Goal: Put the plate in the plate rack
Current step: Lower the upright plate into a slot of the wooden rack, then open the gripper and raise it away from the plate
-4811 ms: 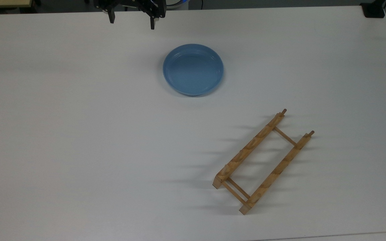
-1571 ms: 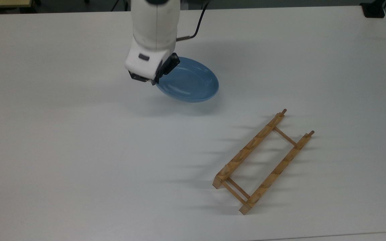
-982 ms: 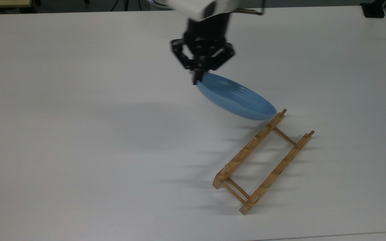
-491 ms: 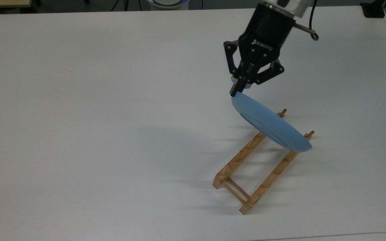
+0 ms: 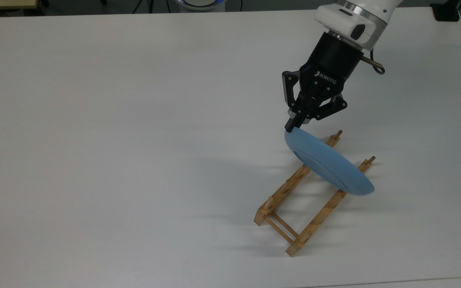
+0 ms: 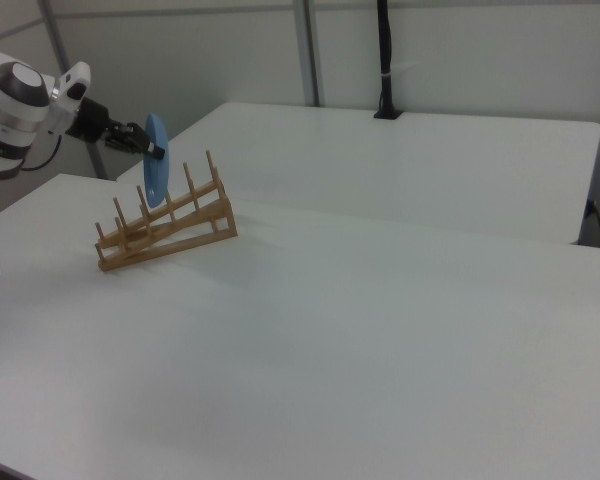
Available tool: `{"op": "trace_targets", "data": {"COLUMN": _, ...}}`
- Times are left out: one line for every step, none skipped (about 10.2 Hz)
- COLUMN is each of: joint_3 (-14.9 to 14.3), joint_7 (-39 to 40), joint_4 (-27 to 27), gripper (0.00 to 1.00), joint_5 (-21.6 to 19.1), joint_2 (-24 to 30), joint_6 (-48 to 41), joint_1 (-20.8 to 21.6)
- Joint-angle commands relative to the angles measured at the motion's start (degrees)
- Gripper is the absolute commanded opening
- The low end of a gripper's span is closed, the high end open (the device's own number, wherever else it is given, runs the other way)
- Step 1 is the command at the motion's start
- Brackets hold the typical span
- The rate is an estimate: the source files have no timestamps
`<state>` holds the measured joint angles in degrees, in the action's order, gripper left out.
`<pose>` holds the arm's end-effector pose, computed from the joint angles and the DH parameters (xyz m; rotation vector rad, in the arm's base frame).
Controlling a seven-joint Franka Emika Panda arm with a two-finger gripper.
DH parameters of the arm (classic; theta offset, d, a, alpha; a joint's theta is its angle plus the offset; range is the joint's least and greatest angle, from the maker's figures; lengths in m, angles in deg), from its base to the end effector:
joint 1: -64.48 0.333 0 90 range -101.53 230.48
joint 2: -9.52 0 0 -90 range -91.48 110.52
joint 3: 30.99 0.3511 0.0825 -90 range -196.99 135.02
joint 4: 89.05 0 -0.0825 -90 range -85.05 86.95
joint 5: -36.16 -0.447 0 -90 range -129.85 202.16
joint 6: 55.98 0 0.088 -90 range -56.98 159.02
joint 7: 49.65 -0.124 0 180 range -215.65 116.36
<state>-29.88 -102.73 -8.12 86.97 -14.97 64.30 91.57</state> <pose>0.7261 0.3311 0.5036 2.5209 -0.0881 0.9512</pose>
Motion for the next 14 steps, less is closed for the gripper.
{"op": "trace_targets", "data": {"joint_3": -0.7, "joint_7": -3.3, "joint_4": 0.7, "gripper": 0.03, "joint_5": 3.7, "joint_2": -1.1, "joint_6": 2.3, "joint_1": 1.5}}
{"op": "trace_targets", "data": {"joint_3": -0.7, "joint_7": -3.3, "joint_4": 0.7, "gripper": 0.16, "joint_5": 3.6, "joint_2": -1.5, "joint_6": 2.6, "joint_1": 1.8}}
{"op": "trace_targets", "data": {"joint_3": -0.7, "joint_7": -3.4, "joint_4": 0.7, "gripper": 0.26, "joint_5": 3.7, "joint_2": -1.7, "joint_6": 2.6, "joint_1": 2.3}}
{"op": "trace_targets", "data": {"joint_3": -0.7, "joint_7": -3.3, "joint_4": 1.1, "gripper": 0.49, "joint_5": 3.7, "joint_2": -1.8, "joint_6": 2.6, "joint_1": 2.4}}
{"op": "trace_targets", "data": {"joint_3": -0.7, "joint_7": -3.3, "joint_4": 1.1, "gripper": 0.65, "joint_5": 3.5, "joint_2": -1.8, "joint_6": 2.6, "joint_1": 2.4}}
{"op": "trace_targets", "data": {"joint_3": -0.7, "joint_7": -3.4, "joint_4": 1.0, "gripper": 0.72, "joint_5": 3.1, "joint_2": -1.7, "joint_6": 2.5, "joint_1": 2.4}}
{"op": "trace_targets", "data": {"joint_3": -0.7, "joint_7": -3.3, "joint_4": 0.7, "gripper": 0.92, "joint_5": 2.8, "joint_2": -1.5, "joint_6": 2.4, "joint_1": 2.3}}
{"op": "trace_targets", "data": {"joint_3": -0.6, "joint_7": -3.3, "joint_4": 0.6, "gripper": 0.96, "joint_5": 2.4, "joint_2": -0.9, "joint_6": 2.1, "joint_1": 2.4}}
{"op": "trace_targets", "data": {"joint_3": -0.6, "joint_7": -3.1, "joint_4": 0.5, "gripper": 1.00, "joint_5": -0.4, "joint_2": -0.1, "joint_6": 2.0, "joint_1": 2.4}}
{"op": "trace_targets", "data": {"joint_3": -0.6, "joint_7": -2.7, "joint_4": 0.5, "gripper": 1.00, "joint_5": -3.3, "joint_2": 1.4, "joint_6": 1.7, "joint_1": 1.9}}
{"op": "trace_targets", "data": {"joint_3": -0.7, "joint_7": -1.7, "joint_4": 0.6, "gripper": 1.00, "joint_5": -7.7, "joint_2": 3.2, "joint_6": 1.6, "joint_1": 1.4}}
{"op": "trace_targets", "data": {"joint_3": -0.7, "joint_7": 1.1, "joint_4": 1.1, "gripper": 1.00, "joint_5": -13.5, "joint_2": 5.7, "joint_6": 1.1, "joint_1": -0.6}}
{"op": "trace_targets", "data": {"joint_3": -1.2, "joint_7": 5.0, "joint_4": 1.1, "gripper": 1.00, "joint_5": -19.8, "joint_2": 7.6, "joint_6": -1.5, "joint_1": -2.2}}
{"op": "trace_targets", "data": {"joint_3": -1.2, "joint_7": 10.9, "joint_4": 1.9, "gripper": 1.00, "joint_5": -26.0, "joint_2": 9.9, "joint_6": -4.8, "joint_1": -4.8}}
